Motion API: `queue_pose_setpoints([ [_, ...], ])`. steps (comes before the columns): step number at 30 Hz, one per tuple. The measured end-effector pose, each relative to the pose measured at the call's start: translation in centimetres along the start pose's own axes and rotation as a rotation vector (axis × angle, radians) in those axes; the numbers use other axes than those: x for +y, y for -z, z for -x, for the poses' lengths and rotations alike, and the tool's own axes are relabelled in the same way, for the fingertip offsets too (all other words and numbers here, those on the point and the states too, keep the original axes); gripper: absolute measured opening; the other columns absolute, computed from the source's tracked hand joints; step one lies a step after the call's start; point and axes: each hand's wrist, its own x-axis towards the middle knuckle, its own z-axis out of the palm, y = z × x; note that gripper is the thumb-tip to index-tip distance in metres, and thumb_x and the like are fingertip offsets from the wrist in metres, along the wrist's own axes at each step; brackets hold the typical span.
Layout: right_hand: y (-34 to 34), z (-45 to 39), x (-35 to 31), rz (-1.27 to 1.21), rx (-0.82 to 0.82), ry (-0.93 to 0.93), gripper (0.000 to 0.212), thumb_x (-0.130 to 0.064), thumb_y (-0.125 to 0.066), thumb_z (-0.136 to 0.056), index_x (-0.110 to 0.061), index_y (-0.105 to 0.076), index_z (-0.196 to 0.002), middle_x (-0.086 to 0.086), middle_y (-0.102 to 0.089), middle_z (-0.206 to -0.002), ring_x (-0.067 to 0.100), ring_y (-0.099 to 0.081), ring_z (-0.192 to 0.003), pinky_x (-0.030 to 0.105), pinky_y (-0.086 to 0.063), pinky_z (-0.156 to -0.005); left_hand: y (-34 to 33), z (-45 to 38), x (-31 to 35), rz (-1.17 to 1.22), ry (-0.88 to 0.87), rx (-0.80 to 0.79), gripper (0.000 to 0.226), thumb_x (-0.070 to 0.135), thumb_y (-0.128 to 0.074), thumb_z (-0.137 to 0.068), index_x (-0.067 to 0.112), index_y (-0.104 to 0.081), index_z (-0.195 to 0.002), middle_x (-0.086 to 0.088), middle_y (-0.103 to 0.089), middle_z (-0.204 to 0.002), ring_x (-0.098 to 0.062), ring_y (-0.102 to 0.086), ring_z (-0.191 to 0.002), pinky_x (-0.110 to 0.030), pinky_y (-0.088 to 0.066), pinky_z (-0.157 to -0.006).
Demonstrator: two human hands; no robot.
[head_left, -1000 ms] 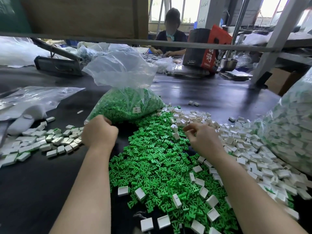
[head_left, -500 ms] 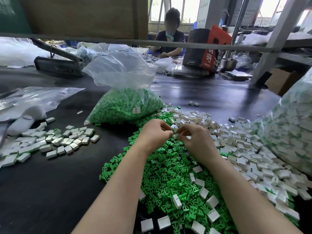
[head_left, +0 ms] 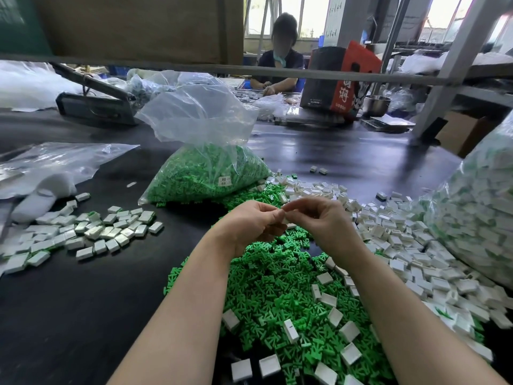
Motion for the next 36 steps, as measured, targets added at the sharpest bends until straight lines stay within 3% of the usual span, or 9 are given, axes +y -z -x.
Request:
queue_pose_setpoints([
  [3,-0.1,-0.2,0.1,0.084,0.045,-0.007,0.013,-0.013,-0.076,-0.083,-0.013,-0.071,-0.096,0.003,-0.061,-0.068,0.011,-0.05,-0.057,0.02,-0.041,-0.055,0.2,0.0,-0.2,-0.043,0.01,-0.003,0.022,0.023,-0.055,-0.098,0.007,-0.068,-0.092,0.0,-0.069,-0.076,-0.006,-0.063,-0.063,-0.018,-0.049,-0.058],
  [5,0.2,-0.3,0.1,0.292,0.027,-0.023,0.014,-0.019,-0.077,-0.082,-0.015,-0.07,-0.093,-0.002,-0.063,-0.073,0.004,-0.051,-0.056,0.016,-0.042,-0.055,0.8,-0.1,-0.2,-0.067,0.0,0.043,0.019,0.023,-0.057,-0.097,0.009,-0.067,-0.088,0.002,-0.071,-0.074,-0.005,-0.064,-0.061,-0.018,-0.049,-0.057],
  [9,0.2,-0.1,-0.2,0.622,-0.316,-0.158,0.024,-0.037,-0.078,-0.079,-0.029,-0.071,-0.101,-0.013,-0.064,-0.087,0.0,-0.059,-0.073,0.016,-0.044,-0.064,2.1,-0.2,-0.4,0.016,-0.088,0.181,0.01,0.017,-0.068,-0.088,0.008,-0.064,-0.091,0.0,-0.074,-0.073,-0.005,-0.066,-0.061,-0.017,-0.05,-0.054],
  [16,-0.5,-0.3,-0.1,0.712,-0.304,-0.139,0.004,-0.025,-0.076,-0.083,-0.027,-0.075,-0.086,-0.022,-0.065,-0.072,-0.008,-0.058,-0.067,0.008,-0.037,-0.06,2.0,0.2,-0.3,0.217,-0.238,0.128,0.034,0.02,-0.08,-0.062,0.008,-0.065,-0.09,-0.012,-0.075,-0.09,-0.016,-0.072,-0.076,-0.025,-0.057,-0.068],
  [20,-0.3,-0.2,-0.2,0.51,-0.144,-0.133,0.009,-0.02,-0.077,-0.082,-0.028,-0.073,-0.081,-0.016,-0.069,-0.075,-0.004,-0.065,-0.068,0.008,-0.046,-0.065,2.1,0.2,-0.4,0.191,-0.256,0.109,0.034,0.016,-0.08,-0.063,0.006,-0.065,-0.092,-0.018,-0.073,-0.098,-0.018,-0.071,-0.08,-0.027,-0.057,-0.073],
  [24,0.3,-0.1,-0.9,0.027,0.055,-0.143,0.011,-0.008,-0.075,-0.082,-0.018,-0.075,-0.086,-0.002,-0.074,-0.075,0.002,-0.063,-0.06,0.013,-0.049,-0.058,1.9,0.1,-0.4,0.222,-0.271,0.118,0.034,0.018,-0.079,-0.064,0.006,-0.064,-0.093,-0.018,-0.073,-0.095,-0.018,-0.072,-0.078,-0.025,-0.059,-0.069],
  [28,0.5,-0.4,-1.2,-0.314,0.125,-0.21,0.019,0.002,-0.069,-0.084,-0.008,-0.074,-0.099,0.002,-0.075,-0.084,0.008,-0.067,-0.07,0.017,-0.053,-0.065,1.2,0.0,-0.1,0.25,-0.287,0.14,0.034,0.019,-0.077,-0.069,0.004,-0.064,-0.096,-0.014,-0.074,-0.088,-0.018,-0.071,-0.076,-0.024,-0.058,-0.068],
  [32,0.3,-0.7,-1.6,-0.494,0.191,-0.209,0.015,-0.004,-0.071,-0.079,-0.01,-0.074,-0.092,0.0,-0.073,-0.077,0.009,-0.066,-0.065,0.019,-0.054,-0.064,0.6,-0.1,0.0,0.28,-0.296,0.15,0.023,0.015,-0.073,-0.079,0.007,-0.064,-0.099,-0.011,-0.076,-0.09,-0.017,-0.073,-0.079,-0.027,-0.057,-0.073],
  [36,0.4,-0.7,-1.9,-0.616,0.207,-0.234,0.025,-0.012,-0.072,-0.069,-0.004,-0.07,-0.093,0.008,-0.073,-0.076,0.014,-0.067,-0.062,0.021,-0.056,-0.06,0.2,-0.3,0.0,0.366,-0.275,0.159,0.015,0.01,-0.069,-0.084,0.017,-0.07,-0.098,-0.006,-0.076,-0.089,-0.016,-0.072,-0.082,-0.028,-0.056,-0.076],
])
